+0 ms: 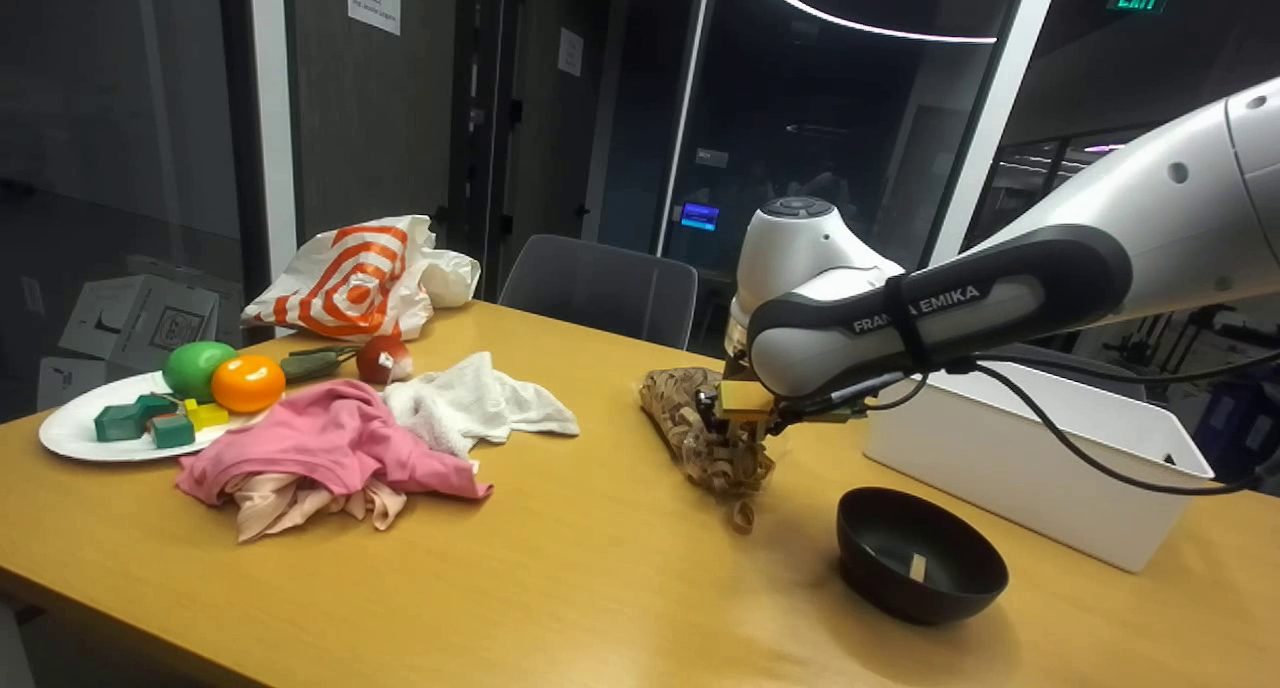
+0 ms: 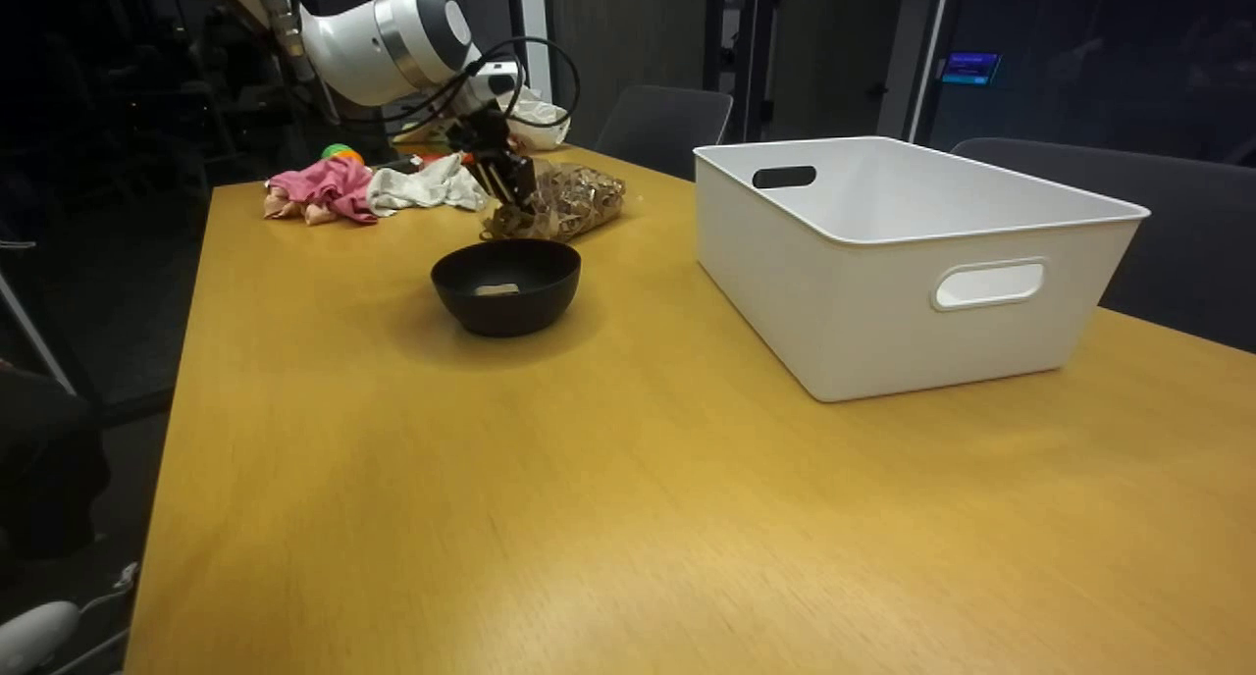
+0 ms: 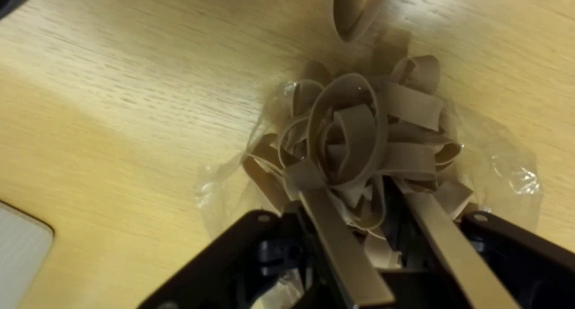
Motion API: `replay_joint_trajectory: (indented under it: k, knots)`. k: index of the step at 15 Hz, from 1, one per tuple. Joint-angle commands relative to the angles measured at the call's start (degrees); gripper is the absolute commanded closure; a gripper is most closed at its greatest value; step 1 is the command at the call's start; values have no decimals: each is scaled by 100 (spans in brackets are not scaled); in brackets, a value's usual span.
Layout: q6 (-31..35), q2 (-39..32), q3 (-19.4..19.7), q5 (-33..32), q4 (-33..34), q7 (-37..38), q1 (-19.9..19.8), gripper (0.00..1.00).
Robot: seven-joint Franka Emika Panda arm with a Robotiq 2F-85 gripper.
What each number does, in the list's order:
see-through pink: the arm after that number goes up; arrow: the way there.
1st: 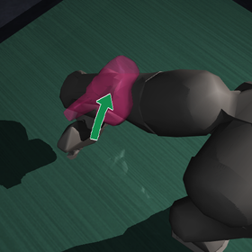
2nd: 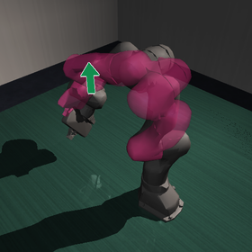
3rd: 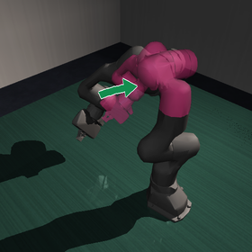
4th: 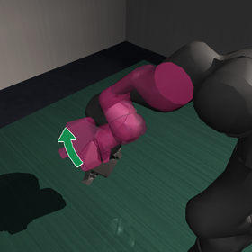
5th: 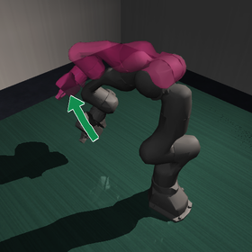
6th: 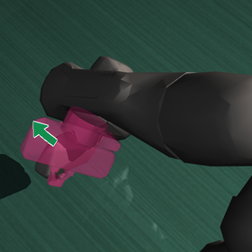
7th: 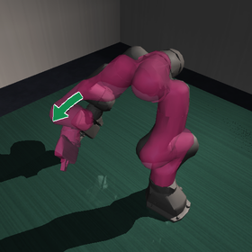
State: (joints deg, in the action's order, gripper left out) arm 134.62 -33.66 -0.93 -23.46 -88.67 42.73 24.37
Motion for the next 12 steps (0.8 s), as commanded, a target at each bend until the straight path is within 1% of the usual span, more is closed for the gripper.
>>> replay_joint_trajectory:
  k: [1,5,6,9,11,12]
  knots:
    - [4,3,168,-88,129,93,146,33]
    - [-74,118,68,107,47,-87,47,4]
    - [-73,135,48,150,22,-117,23,0]
    - [-248,194,-40,390,-7,-258,-73,0]
    - [-511,263,-119,683,-38,-444,-163,0]
    - [-749,320,-175,870,-58,-577,-219,0]
